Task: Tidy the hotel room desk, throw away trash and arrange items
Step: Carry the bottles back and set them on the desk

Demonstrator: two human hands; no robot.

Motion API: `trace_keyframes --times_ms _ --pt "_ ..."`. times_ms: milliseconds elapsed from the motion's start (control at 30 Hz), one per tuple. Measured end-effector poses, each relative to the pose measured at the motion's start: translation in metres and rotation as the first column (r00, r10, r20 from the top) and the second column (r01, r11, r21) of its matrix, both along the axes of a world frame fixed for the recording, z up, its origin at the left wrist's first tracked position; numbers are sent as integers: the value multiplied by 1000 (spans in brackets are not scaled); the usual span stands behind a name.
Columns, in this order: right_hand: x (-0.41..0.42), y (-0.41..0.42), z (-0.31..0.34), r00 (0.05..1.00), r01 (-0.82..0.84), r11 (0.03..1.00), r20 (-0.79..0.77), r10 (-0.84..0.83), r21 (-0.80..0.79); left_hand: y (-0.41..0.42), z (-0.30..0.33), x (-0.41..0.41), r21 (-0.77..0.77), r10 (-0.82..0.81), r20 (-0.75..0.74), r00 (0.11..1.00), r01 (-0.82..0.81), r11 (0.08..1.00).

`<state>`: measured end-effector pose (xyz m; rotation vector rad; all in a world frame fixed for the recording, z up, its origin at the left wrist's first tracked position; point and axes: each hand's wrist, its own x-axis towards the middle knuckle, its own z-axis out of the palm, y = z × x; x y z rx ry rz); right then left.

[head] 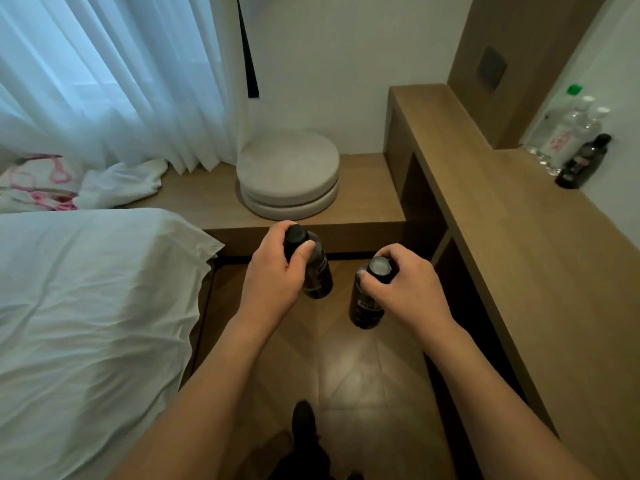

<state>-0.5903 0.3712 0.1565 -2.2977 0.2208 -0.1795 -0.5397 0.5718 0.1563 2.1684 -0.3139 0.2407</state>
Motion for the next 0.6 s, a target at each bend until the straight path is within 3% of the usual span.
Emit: trace_keyframes --times_ms 600 --pt "357 24 12 999 35 999 -1 -35 33 19 0 371 40 -11 -30 999 12 999"
